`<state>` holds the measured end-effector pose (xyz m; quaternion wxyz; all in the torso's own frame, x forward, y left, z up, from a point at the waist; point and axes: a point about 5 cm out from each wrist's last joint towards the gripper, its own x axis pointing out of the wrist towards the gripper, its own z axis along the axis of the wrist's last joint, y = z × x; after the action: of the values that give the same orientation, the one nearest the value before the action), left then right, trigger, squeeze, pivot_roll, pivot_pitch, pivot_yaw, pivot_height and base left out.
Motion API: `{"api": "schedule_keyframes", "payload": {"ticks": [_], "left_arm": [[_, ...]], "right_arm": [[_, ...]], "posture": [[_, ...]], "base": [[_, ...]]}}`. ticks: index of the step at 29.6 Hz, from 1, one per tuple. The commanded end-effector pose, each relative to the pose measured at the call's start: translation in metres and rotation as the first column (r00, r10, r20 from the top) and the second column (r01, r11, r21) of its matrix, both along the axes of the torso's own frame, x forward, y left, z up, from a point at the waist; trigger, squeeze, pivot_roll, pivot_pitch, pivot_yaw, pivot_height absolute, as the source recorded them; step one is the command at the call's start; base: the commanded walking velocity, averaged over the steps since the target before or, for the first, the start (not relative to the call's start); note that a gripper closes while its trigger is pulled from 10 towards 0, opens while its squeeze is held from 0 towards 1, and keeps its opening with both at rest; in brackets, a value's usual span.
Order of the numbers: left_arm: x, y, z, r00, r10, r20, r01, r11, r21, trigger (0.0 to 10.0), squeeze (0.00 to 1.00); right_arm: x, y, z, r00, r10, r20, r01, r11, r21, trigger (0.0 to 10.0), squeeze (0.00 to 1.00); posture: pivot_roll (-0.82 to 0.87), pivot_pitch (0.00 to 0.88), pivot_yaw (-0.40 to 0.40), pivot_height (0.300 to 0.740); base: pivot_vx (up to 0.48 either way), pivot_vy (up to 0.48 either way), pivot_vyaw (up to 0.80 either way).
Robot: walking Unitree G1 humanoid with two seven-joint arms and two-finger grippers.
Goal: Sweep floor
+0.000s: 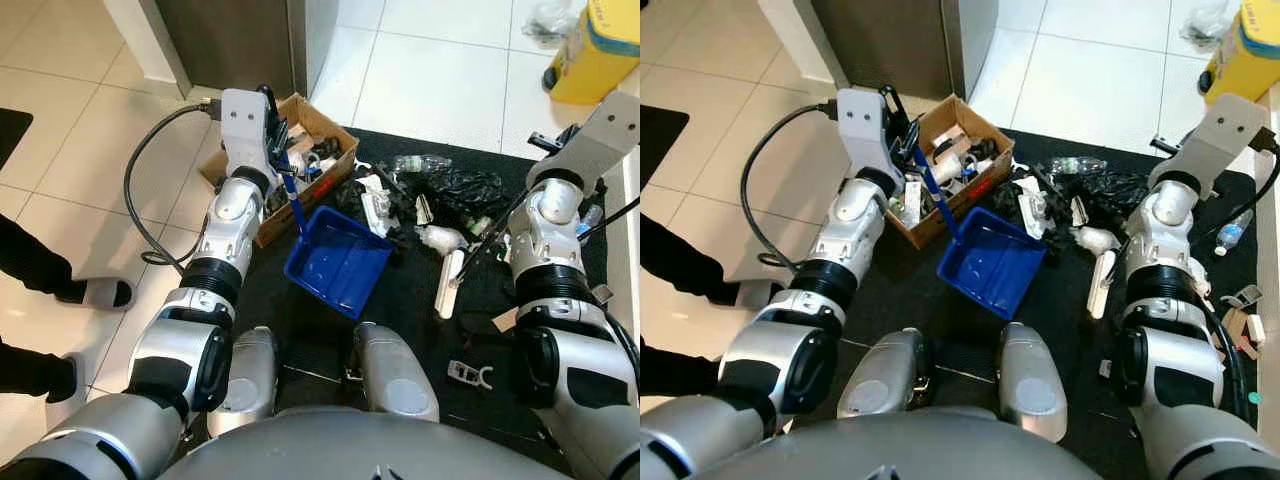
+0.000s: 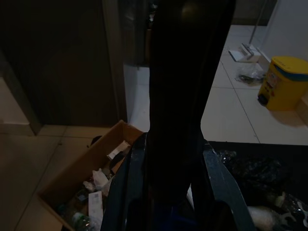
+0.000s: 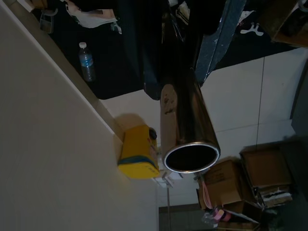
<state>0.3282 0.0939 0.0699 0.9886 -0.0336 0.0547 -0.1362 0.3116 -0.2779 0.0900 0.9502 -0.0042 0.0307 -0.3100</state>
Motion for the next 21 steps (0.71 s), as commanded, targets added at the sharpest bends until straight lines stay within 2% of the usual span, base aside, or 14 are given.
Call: {"api": "schedule_keyframes", "payload": {"ticks": [1,7,15,18,21], "left_arm": [[0.002,0.0,0.005,1.0,0.007,0.02,-0.007,1.0,-0.012,10.0,0.0],[0.002,0.003,0.004,1.0,0.025,0.01,-0.025,1.0,-0.018,10.0,0.0],[0.004,0.018,-0.001,0.992,0.123,-0.032,-0.124,0.992,-0.015,10.0,0.0],[0.003,0.037,-0.004,0.981,0.189,-0.051,-0.19,0.982,-0.007,10.0,0.0],[0.001,0.045,-0.005,0.977,0.207,-0.044,-0.207,0.978,0.004,10.0,0.0]], "right_arm": [[0.002,0.003,0.001,1.0,0.007,0.006,-0.007,1.0,0.002,10.0,0.0],[0.002,0.003,0.0,1.0,0.009,0.003,-0.009,1.0,0.004,10.0,0.0],[0.002,0.006,0.0,1.0,0.025,0.006,-0.025,1.0,0.008,10.0,0.0],[0.007,0.017,0.004,0.994,0.102,0.037,-0.102,0.995,-0.001,10.0,0.0],[0.01,0.022,0.006,0.989,0.136,0.051,-0.136,0.991,-0.009,10.0,0.0]], "posture": [[0.02,0.0,0.042,0.74],[0.02,0.0,0.043,0.74],[0.02,0.0,0.045,0.74],[0.03,0.0,0.048,0.74],[0.03,0.0,0.048,0.74]], "base": [[0.0,0.0,0.0],[0.0,0.0,0.0],[0.0,0.0,0.0],[0.0,0.0,0.0],[0.0,0.0,0.0]]}}
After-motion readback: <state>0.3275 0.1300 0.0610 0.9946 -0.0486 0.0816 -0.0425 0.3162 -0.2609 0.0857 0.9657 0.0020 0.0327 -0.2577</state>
